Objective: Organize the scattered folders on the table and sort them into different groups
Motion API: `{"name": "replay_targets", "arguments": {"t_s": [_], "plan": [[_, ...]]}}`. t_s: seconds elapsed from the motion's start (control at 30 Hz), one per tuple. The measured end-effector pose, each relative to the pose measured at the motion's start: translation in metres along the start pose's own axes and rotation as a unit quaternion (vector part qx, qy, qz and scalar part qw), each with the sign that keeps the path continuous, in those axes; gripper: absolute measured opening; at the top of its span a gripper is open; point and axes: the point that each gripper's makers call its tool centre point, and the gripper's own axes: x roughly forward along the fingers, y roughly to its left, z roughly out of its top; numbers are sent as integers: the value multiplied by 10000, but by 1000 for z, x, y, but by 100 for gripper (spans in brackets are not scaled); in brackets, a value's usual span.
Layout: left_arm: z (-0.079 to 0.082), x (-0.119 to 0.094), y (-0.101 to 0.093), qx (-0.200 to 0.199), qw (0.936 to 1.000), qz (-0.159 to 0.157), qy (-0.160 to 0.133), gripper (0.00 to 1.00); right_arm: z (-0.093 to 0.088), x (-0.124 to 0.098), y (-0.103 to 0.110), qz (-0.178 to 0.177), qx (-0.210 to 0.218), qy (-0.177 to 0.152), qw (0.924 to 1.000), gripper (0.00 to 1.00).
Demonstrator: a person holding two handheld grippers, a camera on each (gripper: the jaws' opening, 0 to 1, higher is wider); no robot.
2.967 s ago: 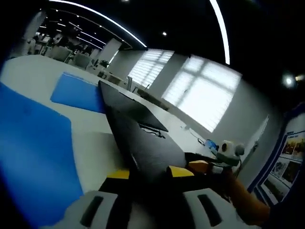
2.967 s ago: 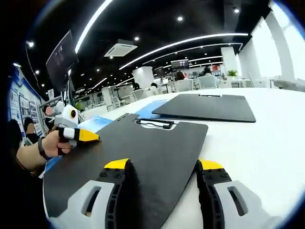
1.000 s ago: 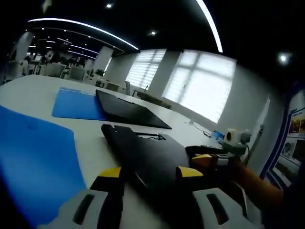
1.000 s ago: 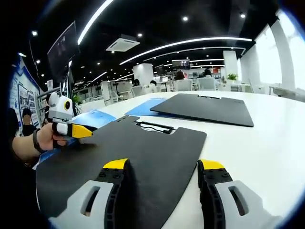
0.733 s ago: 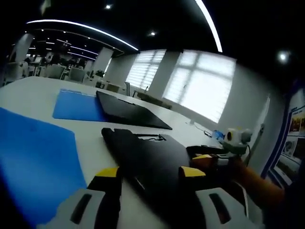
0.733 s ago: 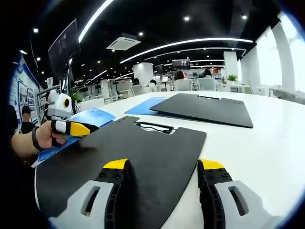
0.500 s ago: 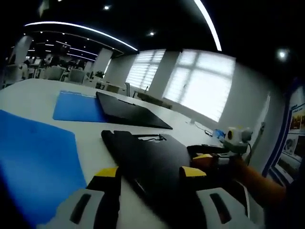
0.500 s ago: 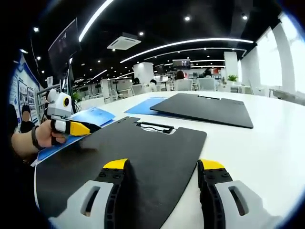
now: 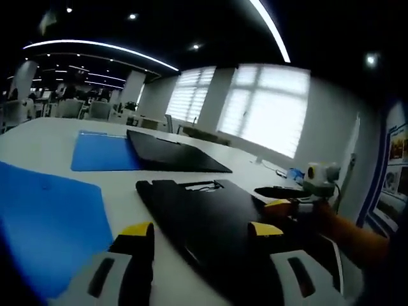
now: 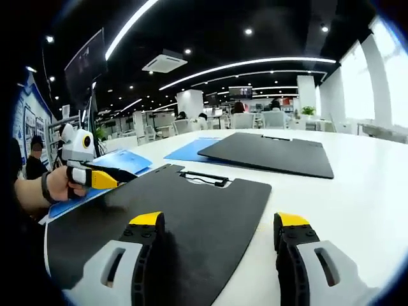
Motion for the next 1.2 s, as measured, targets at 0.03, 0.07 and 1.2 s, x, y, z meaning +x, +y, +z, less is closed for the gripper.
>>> {"name": "replay_targets", "arguments": {"t_s": [0.03, 0.07, 1.2], "plan": [[1, 0, 1, 16, 10000, 27, -35, 67, 2, -1, -1, -34, -28, -52, 10000, 74], [2, -1, 1, 40, 10000, 39, -57, 69, 4, -2, -2, -36, -38, -120, 9999, 76], [7, 3, 3, 330, 9992, 96, -194, 99, 21, -14, 9, -4, -448, -571, 9974, 98]]}}
